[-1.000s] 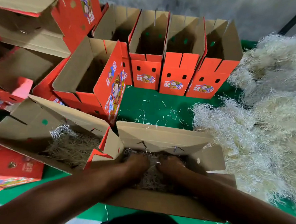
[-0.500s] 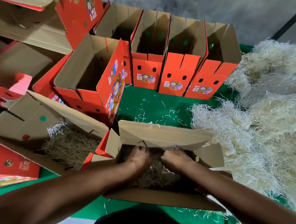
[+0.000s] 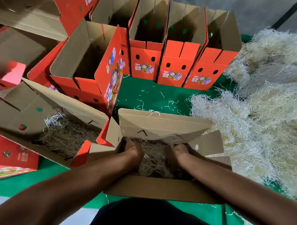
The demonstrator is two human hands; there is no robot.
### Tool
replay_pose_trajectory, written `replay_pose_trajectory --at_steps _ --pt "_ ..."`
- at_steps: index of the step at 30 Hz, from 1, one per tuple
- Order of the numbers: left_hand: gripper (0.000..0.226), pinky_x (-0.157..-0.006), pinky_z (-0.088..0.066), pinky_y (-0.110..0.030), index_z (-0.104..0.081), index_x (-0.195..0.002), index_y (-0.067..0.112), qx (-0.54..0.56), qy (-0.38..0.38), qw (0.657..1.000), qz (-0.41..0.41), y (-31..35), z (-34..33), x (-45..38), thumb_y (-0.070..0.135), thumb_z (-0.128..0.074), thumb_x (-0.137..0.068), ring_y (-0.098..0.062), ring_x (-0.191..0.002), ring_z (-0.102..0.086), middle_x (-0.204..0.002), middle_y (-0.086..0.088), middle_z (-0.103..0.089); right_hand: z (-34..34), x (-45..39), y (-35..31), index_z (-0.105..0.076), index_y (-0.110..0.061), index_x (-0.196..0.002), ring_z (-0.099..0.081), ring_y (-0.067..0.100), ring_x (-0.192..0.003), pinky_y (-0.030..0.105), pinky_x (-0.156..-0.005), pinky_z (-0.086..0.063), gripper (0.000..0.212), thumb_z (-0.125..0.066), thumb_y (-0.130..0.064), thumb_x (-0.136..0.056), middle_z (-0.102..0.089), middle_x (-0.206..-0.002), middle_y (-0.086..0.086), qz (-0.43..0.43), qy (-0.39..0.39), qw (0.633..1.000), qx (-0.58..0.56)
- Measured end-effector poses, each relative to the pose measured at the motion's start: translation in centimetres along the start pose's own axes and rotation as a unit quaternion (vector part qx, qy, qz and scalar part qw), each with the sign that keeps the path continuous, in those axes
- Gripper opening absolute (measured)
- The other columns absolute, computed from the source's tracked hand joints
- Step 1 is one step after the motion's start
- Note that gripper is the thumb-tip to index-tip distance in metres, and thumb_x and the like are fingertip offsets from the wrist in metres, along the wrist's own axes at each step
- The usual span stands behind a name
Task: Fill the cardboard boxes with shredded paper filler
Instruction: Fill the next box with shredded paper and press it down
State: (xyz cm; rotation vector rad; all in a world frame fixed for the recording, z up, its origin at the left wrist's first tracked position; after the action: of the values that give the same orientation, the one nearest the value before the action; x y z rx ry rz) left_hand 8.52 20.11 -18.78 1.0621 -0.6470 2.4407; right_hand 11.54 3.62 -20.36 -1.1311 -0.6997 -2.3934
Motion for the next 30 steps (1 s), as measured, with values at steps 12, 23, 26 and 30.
replay_pose_trajectory --at_steps 12,23,26,30 --pt "0.023 -0.093 -0.049 -0.034 -0.064 -0.120 0.014 0.261 0.002 0.961 -0.091 -0.2 -0.6 -0.5 0.022 -0.055 -0.099 -0.025 -0.109 -0.063 -0.128 -0.010 -0.065 2.3 4.5 -4.1 -0.053 -0.017 -0.144 -0.050 0.028 -0.133 0.039 -0.112 -0.038 0.039 -0.048 -0.025 -0.106 -0.051 -0.148 0.011 0.281 0.084 0.907 -0.303" --pt "0.038 -0.112 -0.038 -0.047 -0.050 -0.141 0.005 0.159 0.035 0.985 -0.048 0.6 -2.0 -2.4 0.014 -0.038 -0.106 -0.030 -0.140 -0.040 -0.150 -0.015 -0.044 1.1 2.4 -6.0 -0.063 -0.003 -0.125 -0.066 0.033 -0.103 0.043 -0.085 -0.055 0.032 -0.053 -0.023 -0.102 -0.066 -0.119 0.016 0.290 0.092 0.948 -0.098" --pt "0.041 -0.112 -0.037 -0.049 -0.045 -0.145 0.006 0.112 0.024 0.992 -0.055 0.7 -1.7 -2.2 0.016 -0.039 -0.105 -0.030 -0.142 -0.036 -0.153 -0.014 -0.040 1.5 2.8 -4.8 -0.065 -0.004 -0.122 -0.066 0.033 -0.102 0.044 -0.085 -0.056 0.030 -0.057 -0.023 -0.100 -0.068 -0.116 0.015 0.282 0.070 0.954 -0.080" --pt "0.041 -0.110 -0.040 -0.047 -0.046 -0.145 0.008 0.018 -0.052 0.998 -0.033 -0.5 -1.8 -1.7 0.014 -0.043 -0.105 -0.033 -0.139 -0.040 -0.151 -0.017 -0.040 0.3 3.3 -2.6 -0.063 -0.002 -0.123 -0.064 0.034 -0.110 0.042 -0.091 -0.053 0.034 -0.050 -0.026 -0.103 -0.065 -0.121 0.018 0.228 0.042 0.969 -0.081"
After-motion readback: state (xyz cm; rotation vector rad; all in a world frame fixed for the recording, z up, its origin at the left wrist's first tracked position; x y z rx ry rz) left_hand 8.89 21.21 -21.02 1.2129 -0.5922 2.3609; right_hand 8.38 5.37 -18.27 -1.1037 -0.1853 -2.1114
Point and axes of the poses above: each hand's wrist, its own x-axis away from the middle knuckle, its own z-axis out of the back of the hand, y = z × x, the point moved 4 cm from there along -x, towards the middle knuckle
